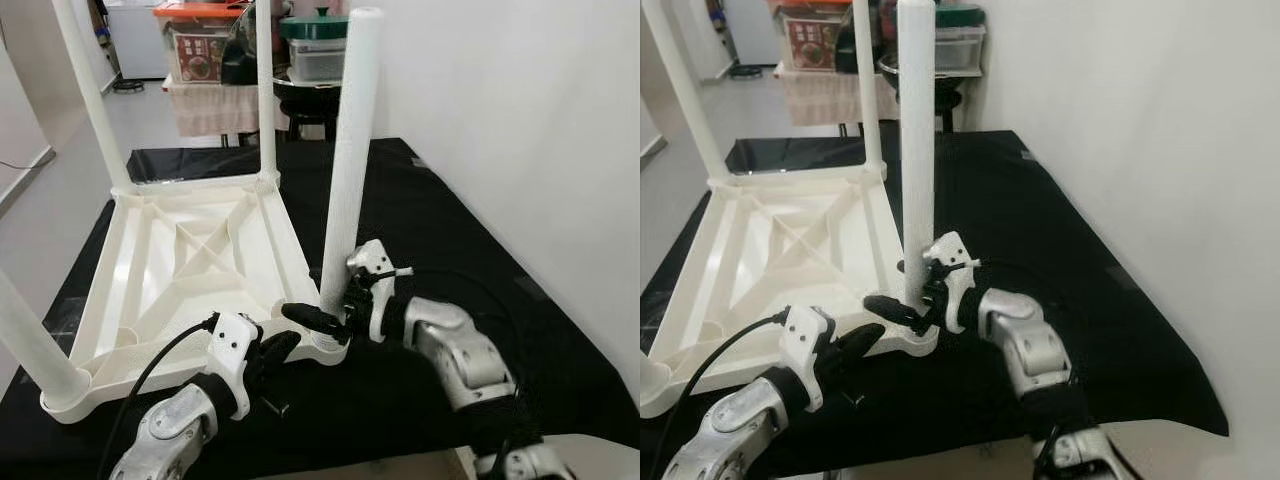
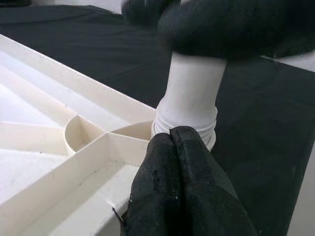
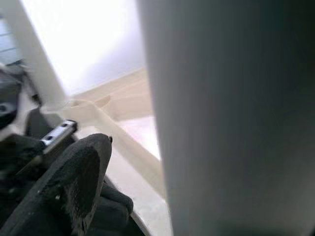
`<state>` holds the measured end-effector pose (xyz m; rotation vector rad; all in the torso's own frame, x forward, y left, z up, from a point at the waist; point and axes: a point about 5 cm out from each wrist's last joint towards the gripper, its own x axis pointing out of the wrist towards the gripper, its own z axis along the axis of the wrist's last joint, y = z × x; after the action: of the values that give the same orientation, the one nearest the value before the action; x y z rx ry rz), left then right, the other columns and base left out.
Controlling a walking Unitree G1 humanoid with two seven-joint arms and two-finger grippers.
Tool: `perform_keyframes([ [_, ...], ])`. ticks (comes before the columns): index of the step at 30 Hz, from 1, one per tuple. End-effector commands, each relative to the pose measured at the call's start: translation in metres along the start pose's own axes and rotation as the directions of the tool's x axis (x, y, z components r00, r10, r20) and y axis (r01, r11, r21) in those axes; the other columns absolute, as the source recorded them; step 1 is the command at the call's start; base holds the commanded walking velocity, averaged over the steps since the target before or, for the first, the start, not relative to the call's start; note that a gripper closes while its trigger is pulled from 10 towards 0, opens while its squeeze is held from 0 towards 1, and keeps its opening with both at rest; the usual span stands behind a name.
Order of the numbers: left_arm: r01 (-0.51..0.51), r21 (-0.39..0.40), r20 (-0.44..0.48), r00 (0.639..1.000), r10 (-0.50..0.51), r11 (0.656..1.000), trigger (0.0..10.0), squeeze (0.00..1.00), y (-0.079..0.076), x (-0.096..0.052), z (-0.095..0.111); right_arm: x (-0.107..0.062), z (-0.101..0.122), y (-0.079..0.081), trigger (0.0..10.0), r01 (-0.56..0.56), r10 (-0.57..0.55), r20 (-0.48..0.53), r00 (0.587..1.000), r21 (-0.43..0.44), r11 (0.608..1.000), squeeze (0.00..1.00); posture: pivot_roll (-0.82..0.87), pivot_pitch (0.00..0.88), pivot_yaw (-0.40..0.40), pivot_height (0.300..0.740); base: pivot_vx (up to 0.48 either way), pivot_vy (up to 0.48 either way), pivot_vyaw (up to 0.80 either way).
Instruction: Building children table
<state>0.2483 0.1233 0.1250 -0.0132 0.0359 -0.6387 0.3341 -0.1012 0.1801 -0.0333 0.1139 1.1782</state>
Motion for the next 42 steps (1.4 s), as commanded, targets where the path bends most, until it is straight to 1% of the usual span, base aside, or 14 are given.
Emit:
perform_keyframes([
  [1,0.001,-0.003,-0.011,1.000,-0.001,1.000,10.0,0.00,-0.001,-0.002,-0.003,-0.001,0.010,-0.003,10.0,-0.058,0.059,0.020,0.998,-0.037,0.998,0.00,0.01,0.000,-0.068,0.740,0.000,0.000,0.00],
  [5,-0.001,-0.002,-0.013,1.000,0.001,1.000,10.0,0.00,-0.001,-0.002,-0.004,-0.006,0.016,-0.013,10.0,-0.116,0.116,-0.003,0.993,-0.014,0.993,0.00,0.02,0.000,-0.064,0.740,0.000,0.000,0.00],
  [6,0.000,-0.002,-0.014,1.000,0.000,1.000,10.0,0.00,-0.001,-0.002,-0.004,-0.008,0.017,-0.015,5.2,-0.146,0.146,-0.006,0.989,-0.002,0.989,0.00,0.02,0.000,-0.064,0.740,0.000,0.000,0.00],
  [7,0.000,-0.001,-0.015,1.000,0.000,1.000,10.0,0.00,-0.001,-0.002,-0.004,-0.009,0.018,-0.017,3.7,-0.170,0.170,-0.005,0.986,0.003,0.986,0.00,0.02,0.000,-0.063,0.740,0.000,0.000,0.00],
  [8,0.000,-0.001,-0.016,1.000,0.000,1.000,10.0,0.00,-0.001,-0.002,-0.004,-0.009,0.018,-0.018,0.0,-0.183,0.183,-0.001,0.983,0.007,0.983,0.00,0.02,0.000,-0.063,0.740,0.000,0.000,0.00],
  [23,0.002,-0.004,-0.016,1.000,-0.002,1.000,10.0,0.00,-0.003,-0.002,-0.004,-0.014,0.012,-0.022,0.0,-0.095,0.096,0.035,0.995,-0.026,0.995,0.00,0.01,0.000,-0.054,0.740,0.000,0.000,0.00],
  [26,0.001,-0.006,-0.014,1.000,-0.001,1.000,10.0,0.00,-0.001,-0.003,-0.004,-0.007,-0.005,-0.013,0.0,0.140,-0.140,0.003,0.990,0.017,0.990,0.00,0.00,0.000,-0.066,0.740,0.000,0.000,0.00],
  [27,0.000,-0.006,-0.014,1.000,0.000,1.000,10.0,0.00,-0.001,-0.003,-0.004,-0.003,-0.013,-0.008,0.0,0.254,-0.254,-0.025,0.967,0.034,0.966,0.00,0.00,0.000,-0.066,0.740,0.000,0.000,0.00],
  [29,-0.002,-0.005,-0.012,1.000,0.002,1.000,10.0,0.00,0.002,-0.004,-0.002,0.010,-0.026,0.004,0.0,0.643,-0.701,0.081,0.709,0.334,0.689,0.00,-0.01,0.000,-0.063,0.740,0.000,0.000,0.00],
  [31,-0.003,-0.006,-0.011,1.000,0.003,1.000,10.0,0.00,0.003,-0.004,-0.002,0.017,-0.050,0.023,0.0,0.696,-0.730,-0.036,0.682,0.338,0.634,0.00,0.00,0.000,-0.054,0.740,0.000,0.000,0.00],
  [33,-0.010,-0.004,-0.009,1.000,0.010,1.000,10.0,0.00,0.004,-0.004,-0.002,0.021,-0.044,0.023,0.0,0.674,-0.707,-0.001,0.707,0.303,0.673,0.00,-0.03,0.000,-0.047,0.740,0.000,0.000,0.00],
  [34,-0.014,-0.003,-0.008,1.000,0.014,1.000,10.0,0.00,0.006,-0.004,-0.002,0.024,-0.038,0.022,0.0,0.631,-0.656,0.028,0.755,0.246,0.736,0.00,-0.03,0.000,-0.047,0.740,0.000,0.000,0.00],
  [41,-0.037,0.005,0.004,0.999,0.037,0.999,10.0,0.00,0.006,0.000,-0.001,0.026,-0.039,0.019,0.0,0.584,-0.591,0.000,0.807,0.150,0.798,0.00,-0.01,0.000,-0.073,0.740,0.000,0.000,0.00],
  [42,-0.045,0.006,0.008,0.999,0.045,0.999,10.0,0.00,0.006,0.000,-0.001,0.025,-0.038,0.019,3.5,0.595,-0.601,-0.006,0.799,0.148,0.790,0.00,-0.01,0.000,-0.073,0.740,0.000,0.000,0.00],
])
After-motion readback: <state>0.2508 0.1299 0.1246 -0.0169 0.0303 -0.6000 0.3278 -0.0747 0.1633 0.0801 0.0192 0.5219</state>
